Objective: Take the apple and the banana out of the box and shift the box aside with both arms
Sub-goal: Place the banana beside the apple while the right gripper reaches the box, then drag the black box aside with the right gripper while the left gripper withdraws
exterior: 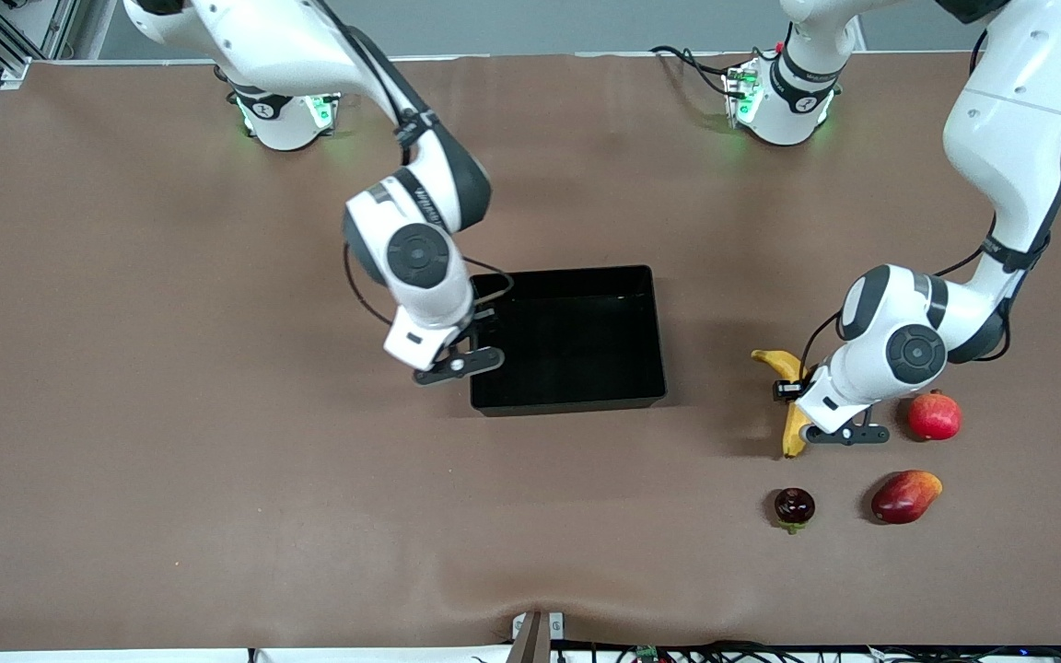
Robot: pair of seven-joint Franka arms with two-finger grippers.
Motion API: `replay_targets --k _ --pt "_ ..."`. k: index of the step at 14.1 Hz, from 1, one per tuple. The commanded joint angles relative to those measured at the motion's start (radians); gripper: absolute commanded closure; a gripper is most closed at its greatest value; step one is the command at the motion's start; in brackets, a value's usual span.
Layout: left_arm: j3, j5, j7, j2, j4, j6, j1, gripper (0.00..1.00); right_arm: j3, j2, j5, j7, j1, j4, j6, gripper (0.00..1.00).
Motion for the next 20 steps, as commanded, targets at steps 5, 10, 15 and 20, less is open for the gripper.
replay_targets --k 5,10,15,20 --pt "-0.008 0.039 -0.012 -0.025 0.012 -0.002 0.001 0.0 -0.01 0.079 0.015 0.111 0.039 -0.006 0.063 0.0" --pt "-0.077 0.04 -0.003 -0.192 0.168 -0.336 -0.002 0.0 -0.01 0.094 0.069 0.114 0.038 -0.024 0.071 0.79" --pt "-0.126 0.025 0.002 -0.285 0.373 -0.626 0.003 0.0 -0.01 0.084 0.115 0.111 0.023 -0.04 0.058 1.0" --pt "-0.131 -0.11 0.026 -0.41 0.422 -0.765 0.019 0.0 -0.012 -0.077 0.117 0.024 -0.133 -0.049 -0.078 1.0"
